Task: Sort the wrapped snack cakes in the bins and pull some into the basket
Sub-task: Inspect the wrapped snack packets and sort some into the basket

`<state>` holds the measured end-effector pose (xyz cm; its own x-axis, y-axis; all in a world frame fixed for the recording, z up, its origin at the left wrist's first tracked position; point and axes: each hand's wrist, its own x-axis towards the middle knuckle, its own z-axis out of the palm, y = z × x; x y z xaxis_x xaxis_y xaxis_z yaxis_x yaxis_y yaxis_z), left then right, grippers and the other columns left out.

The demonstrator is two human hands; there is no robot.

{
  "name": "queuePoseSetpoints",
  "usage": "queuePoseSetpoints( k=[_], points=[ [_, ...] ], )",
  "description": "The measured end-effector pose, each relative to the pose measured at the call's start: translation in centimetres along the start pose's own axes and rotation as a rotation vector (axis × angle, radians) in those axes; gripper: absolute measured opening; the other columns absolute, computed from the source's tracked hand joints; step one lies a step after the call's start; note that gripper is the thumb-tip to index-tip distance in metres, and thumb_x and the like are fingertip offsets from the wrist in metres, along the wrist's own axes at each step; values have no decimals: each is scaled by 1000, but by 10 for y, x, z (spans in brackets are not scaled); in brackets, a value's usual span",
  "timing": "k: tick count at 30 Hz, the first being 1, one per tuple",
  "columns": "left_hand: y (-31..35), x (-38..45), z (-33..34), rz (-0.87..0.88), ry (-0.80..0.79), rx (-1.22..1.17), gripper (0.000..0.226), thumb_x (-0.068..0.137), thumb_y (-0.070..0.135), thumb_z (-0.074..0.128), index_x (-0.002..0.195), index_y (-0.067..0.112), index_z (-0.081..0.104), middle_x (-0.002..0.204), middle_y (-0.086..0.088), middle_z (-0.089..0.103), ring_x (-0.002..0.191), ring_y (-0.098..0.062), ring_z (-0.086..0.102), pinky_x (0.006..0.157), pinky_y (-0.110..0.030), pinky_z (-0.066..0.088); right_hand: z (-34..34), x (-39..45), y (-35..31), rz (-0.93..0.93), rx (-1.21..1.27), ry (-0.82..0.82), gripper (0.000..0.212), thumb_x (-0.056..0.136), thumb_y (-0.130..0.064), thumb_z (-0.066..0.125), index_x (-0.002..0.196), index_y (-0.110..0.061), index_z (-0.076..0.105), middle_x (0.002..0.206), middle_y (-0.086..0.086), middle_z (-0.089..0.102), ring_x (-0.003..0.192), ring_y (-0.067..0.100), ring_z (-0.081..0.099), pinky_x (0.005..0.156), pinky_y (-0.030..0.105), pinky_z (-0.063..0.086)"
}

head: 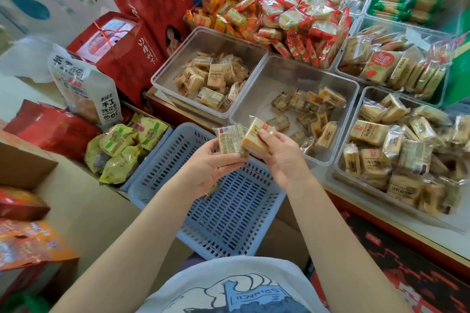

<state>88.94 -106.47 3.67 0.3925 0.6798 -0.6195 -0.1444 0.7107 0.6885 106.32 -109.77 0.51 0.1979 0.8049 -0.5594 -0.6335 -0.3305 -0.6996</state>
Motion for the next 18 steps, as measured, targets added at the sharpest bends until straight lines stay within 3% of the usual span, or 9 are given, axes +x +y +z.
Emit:
queuePoseSetpoints(
  k=[3, 6, 8, 10, 15, 18],
  points=[
    [2, 9, 0, 44, 32, 62, 73, 80, -7, 72, 146, 4, 43, 117, -20, 74, 107, -30, 73, 81, -31, 63, 7, 9, -4, 9, -65, -28, 36, 101, -19, 63, 136, -12, 58, 117, 11, 74, 98, 21, 73, 70, 31, 59],
    [11, 23, -2, 55, 41, 169, 79, 85, -16, 68, 153, 9, 36, 116, -20, 74, 109, -31, 73, 92, -38, 61, 19, 21, -13, 31, -105, -64, 39, 102, -22, 60, 141, -23, 55, 116, 5, 75, 100, 21, 72, 68, 32, 56],
    [21, 36, -3, 68, 24, 198, 91, 79, -16, 73, 156, 12, 33, 117, -21, 74, 111, -32, 72, 99, -42, 57, 30, 33, -23, 9, -103, -92, 39, 101, -15, 57, 140, -21, 57, 113, 6, 75, 95, 21, 70, 67, 31, 55],
    [36, 53, -9, 90, 8, 187, 99, 69, -6, 75, 156, 14, 32, 118, -21, 73, 111, -32, 72, 96, -40, 59, 42, 47, -33, -21, -131, -109, 44, 99, -8, 54, 142, -17, 54, 116, 9, 73, 91, 18, 70, 67, 29, 55],
    [83, 99, -36, 139, -14, 64, 76, 81, -8, 76, 146, 16, 44, 119, -20, 73, 110, -35, 72, 90, -41, 61, 87, 97, -53, -66, -277, -62, 44, 96, -4, 64, 135, -5, 44, 119, 13, 71, 103, 23, 70, 81, 34, 55],
    [109, 136, -62, 222, 152, 168, 70, 83, -2, 77, 142, 19, 47, 118, -10, 74, 101, -24, 74, 79, -31, 63, 114, 142, -62, -101, -394, -21, 39, 95, -10, 70, 126, -8, 48, 121, 13, 68, 108, 25, 70, 80, 34, 60]
  ],
)
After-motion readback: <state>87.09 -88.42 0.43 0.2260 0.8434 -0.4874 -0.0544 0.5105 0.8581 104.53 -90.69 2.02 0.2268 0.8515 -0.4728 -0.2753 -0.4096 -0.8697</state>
